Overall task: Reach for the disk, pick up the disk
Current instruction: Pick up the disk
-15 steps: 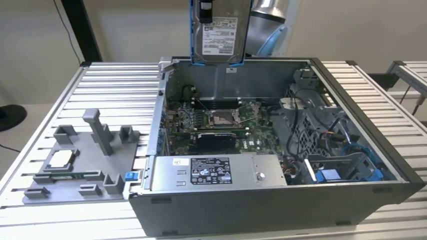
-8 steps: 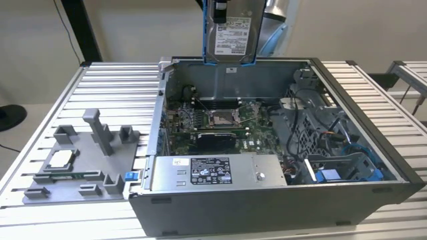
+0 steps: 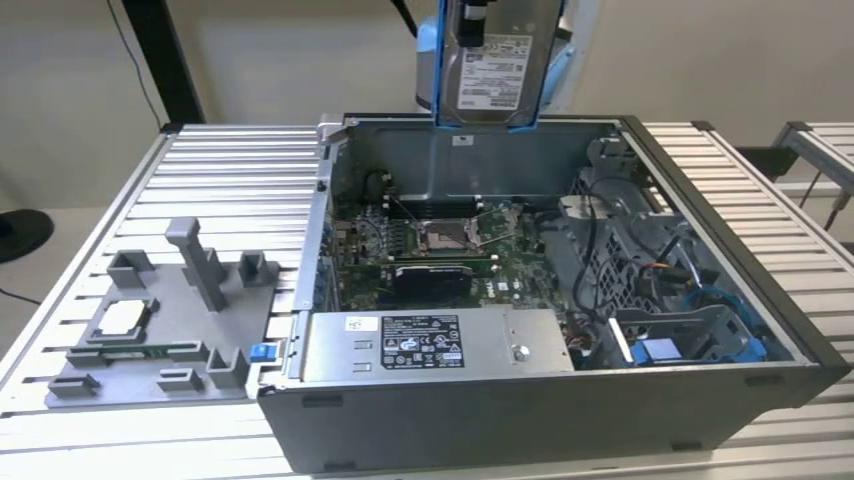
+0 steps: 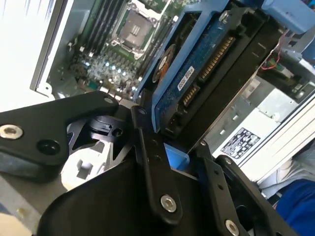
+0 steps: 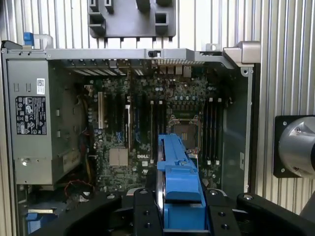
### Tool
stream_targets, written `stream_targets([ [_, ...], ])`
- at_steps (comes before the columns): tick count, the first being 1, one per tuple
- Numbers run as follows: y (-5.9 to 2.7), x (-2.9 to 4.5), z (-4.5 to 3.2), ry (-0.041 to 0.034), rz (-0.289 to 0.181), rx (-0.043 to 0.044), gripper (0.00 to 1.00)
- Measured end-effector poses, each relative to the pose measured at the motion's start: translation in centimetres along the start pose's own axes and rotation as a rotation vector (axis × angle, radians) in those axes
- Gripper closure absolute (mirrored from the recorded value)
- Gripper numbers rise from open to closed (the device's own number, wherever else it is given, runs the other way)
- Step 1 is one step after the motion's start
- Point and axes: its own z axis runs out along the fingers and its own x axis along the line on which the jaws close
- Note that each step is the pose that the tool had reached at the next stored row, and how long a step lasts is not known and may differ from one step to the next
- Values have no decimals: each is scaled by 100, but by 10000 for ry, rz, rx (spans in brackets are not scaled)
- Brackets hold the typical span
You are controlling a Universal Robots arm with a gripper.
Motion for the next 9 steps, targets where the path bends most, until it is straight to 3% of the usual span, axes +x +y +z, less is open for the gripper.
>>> stream_targets([
  [9, -332, -9, 1, 0, 0, 0, 100],
])
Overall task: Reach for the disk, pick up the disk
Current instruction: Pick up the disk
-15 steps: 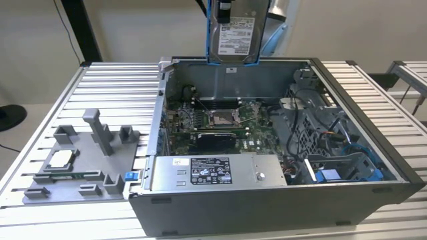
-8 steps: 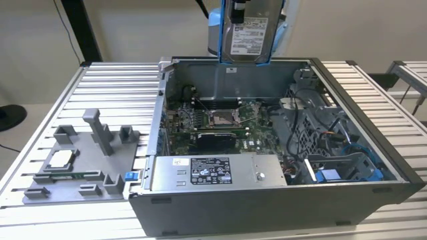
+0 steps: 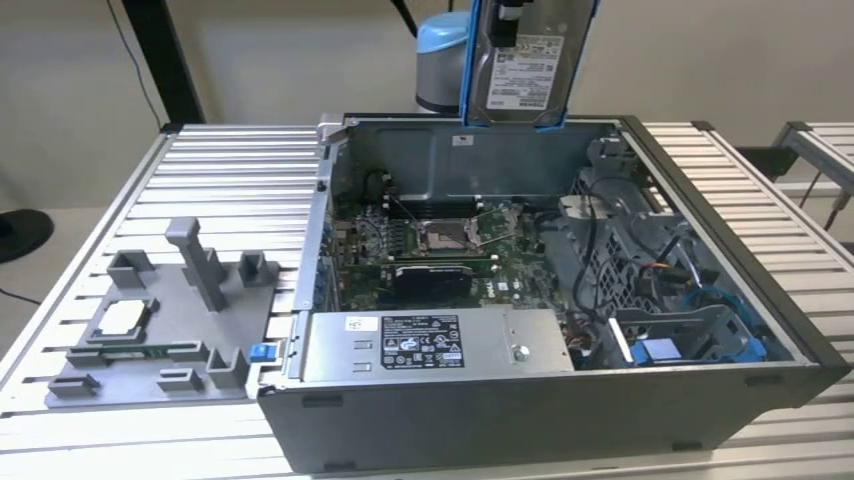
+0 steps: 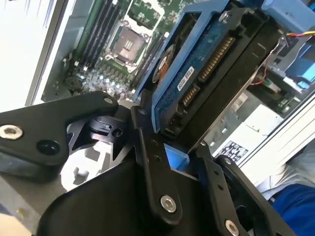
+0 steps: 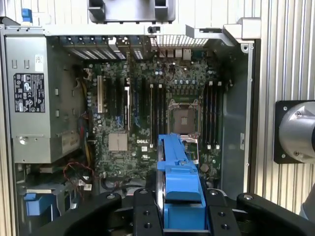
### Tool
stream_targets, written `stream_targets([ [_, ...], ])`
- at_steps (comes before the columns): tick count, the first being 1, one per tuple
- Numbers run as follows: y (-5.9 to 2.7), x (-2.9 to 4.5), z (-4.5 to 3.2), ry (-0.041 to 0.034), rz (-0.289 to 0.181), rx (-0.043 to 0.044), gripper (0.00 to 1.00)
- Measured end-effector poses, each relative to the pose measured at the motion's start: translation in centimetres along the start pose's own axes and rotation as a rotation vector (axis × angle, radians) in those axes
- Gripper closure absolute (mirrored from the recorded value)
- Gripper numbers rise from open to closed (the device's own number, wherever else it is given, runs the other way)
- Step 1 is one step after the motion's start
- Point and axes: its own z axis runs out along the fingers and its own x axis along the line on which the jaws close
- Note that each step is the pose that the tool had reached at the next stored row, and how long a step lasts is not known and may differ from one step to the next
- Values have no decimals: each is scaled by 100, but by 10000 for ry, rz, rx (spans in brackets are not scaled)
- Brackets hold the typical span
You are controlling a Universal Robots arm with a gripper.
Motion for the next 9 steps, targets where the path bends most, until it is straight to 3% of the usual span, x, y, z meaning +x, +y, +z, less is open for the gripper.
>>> stream_targets([
  [9, -374, -11, 1, 0, -1, 0, 100],
])
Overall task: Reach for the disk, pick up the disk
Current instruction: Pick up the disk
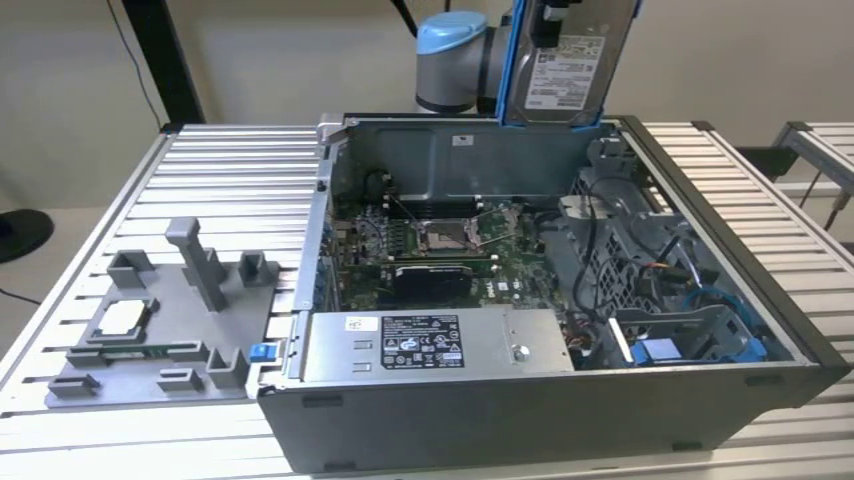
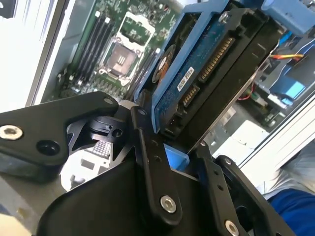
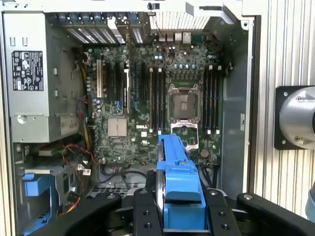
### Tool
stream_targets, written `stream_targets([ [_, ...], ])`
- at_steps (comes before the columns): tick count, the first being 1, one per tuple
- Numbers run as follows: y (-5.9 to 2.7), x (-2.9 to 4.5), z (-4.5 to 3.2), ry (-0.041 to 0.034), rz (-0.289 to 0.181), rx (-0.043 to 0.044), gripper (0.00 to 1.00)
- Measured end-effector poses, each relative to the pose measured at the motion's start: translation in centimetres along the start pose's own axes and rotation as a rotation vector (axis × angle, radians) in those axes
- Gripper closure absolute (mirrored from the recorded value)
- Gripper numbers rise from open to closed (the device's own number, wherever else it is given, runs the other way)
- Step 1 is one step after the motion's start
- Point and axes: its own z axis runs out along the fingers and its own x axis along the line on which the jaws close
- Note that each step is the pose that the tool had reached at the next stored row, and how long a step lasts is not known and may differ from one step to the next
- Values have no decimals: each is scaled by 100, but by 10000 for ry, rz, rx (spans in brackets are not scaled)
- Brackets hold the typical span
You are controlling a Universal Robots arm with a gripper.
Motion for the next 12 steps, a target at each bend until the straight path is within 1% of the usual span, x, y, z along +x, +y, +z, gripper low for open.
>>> stream_targets([
  [12, -543, -14, 3, 1, 0, -9, 100],
])
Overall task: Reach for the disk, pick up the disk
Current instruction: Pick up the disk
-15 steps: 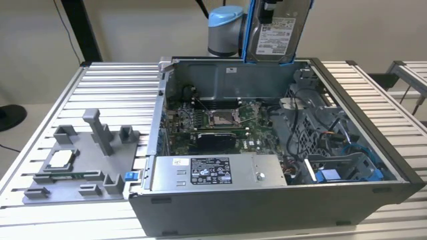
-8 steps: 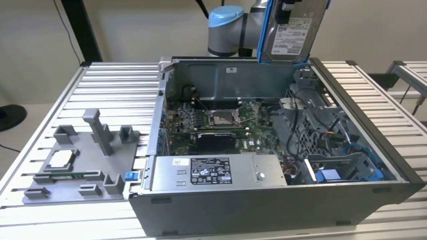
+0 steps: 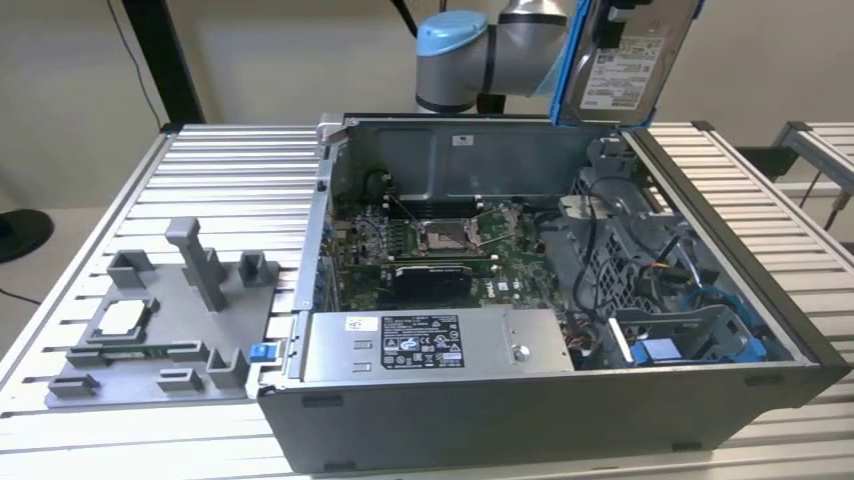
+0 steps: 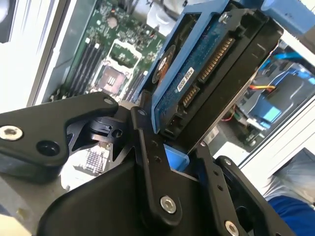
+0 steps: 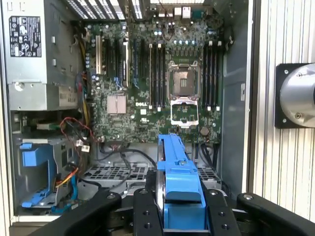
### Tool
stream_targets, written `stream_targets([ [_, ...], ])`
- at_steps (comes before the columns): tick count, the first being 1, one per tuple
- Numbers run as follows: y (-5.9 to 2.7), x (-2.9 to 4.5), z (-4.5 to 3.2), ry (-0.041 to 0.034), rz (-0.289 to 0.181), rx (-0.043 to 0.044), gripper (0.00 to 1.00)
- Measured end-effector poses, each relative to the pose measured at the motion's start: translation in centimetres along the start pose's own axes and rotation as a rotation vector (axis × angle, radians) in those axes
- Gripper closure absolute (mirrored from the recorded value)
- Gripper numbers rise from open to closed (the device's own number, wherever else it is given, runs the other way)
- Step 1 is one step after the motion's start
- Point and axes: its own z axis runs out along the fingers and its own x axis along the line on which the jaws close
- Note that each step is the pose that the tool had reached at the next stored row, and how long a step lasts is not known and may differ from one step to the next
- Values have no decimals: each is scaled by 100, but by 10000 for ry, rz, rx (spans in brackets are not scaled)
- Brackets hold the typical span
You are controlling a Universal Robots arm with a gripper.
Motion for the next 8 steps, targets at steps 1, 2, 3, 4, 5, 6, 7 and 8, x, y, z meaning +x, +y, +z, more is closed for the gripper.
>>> stream_targets([
  [1, -46, -1, 0, 0, 1, -2, 100],
  [2, -91, -2, 0, 0, 0, -2, 100],
  [3, -127, -2, 0, 0, 0, -2, 100],
  [4, -148, -3, 1, -1, 1, -4, 100],
  [5, -153, -4, 1, -2, 0, -4, 100],
  [6, -153, -3, 1, 0, 0, -4, 100],
  [7, -153, -3, 1, -1, 1, -4, 100],
  [8, -153, -3, 1, 0, 1, -4, 100],
])
